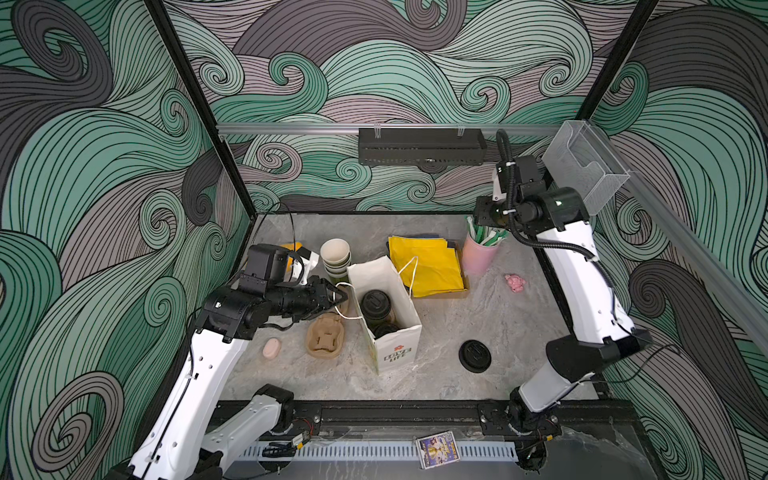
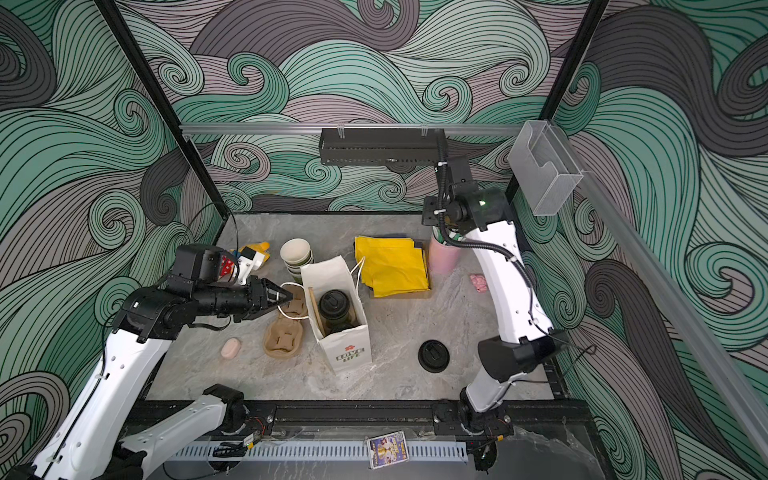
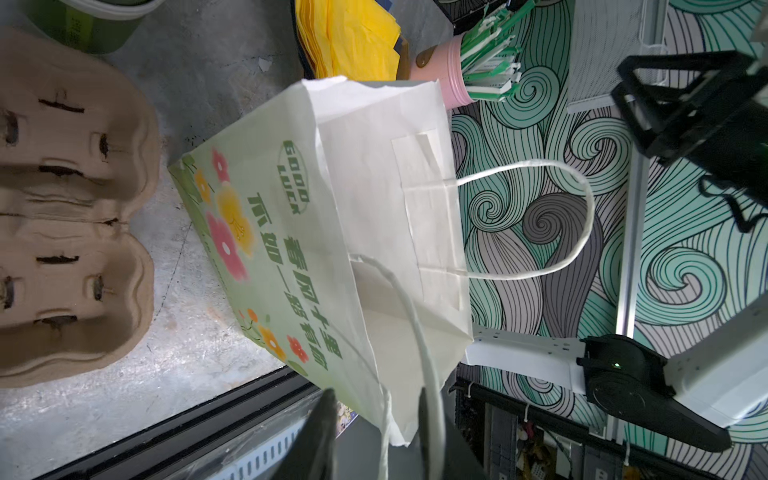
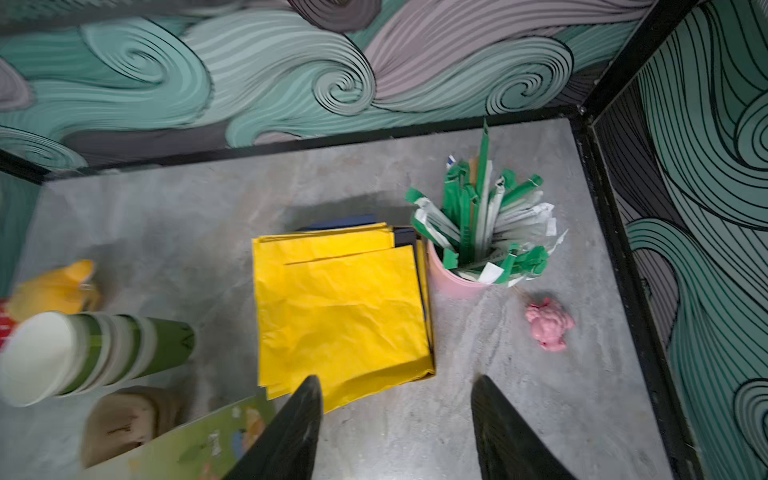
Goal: Pack the takeout coffee
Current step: 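Grasp a green-wrapped straw from the pink cup with the right gripper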
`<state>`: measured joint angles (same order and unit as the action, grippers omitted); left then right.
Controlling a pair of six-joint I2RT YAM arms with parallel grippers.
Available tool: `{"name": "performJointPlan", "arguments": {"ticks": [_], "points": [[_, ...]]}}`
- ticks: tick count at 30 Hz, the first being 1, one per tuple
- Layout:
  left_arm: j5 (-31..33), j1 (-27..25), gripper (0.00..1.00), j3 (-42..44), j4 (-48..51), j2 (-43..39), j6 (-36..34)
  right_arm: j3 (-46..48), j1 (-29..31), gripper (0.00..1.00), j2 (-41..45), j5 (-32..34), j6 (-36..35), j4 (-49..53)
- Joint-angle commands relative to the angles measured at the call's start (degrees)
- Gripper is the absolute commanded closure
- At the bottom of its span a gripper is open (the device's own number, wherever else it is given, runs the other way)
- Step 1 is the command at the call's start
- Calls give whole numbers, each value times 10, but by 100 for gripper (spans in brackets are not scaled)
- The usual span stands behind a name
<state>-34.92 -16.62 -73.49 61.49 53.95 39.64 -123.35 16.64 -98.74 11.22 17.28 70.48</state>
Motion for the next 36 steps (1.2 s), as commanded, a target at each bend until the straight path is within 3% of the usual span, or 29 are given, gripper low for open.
{"name": "performJointPlan", "arguments": {"ticks": [1, 5, 10, 16, 31, 36], "points": [[21, 3, 58, -7, -20, -15, -2, -4, -23, 37, -53, 16, -18, 19], [29, 2, 54, 0, -31, -23, 6, -23, -28, 39, -114, 26, -33, 13], [35, 3, 54, 1, -40, -23, 11, -42, -28, 48, -169, 100, -38, 10], [36, 2, 54, -2, -39, -20, 3, -23, -33, 57, -195, 96, -18, -12], [33, 3, 56, -3, -38, -22, -4, -21, -35, 99, -199, 99, -8, -21], [34, 3, 56, -3, -38, -22, -5, -34, -35, 100, -174, 100, -15, -10]]}}
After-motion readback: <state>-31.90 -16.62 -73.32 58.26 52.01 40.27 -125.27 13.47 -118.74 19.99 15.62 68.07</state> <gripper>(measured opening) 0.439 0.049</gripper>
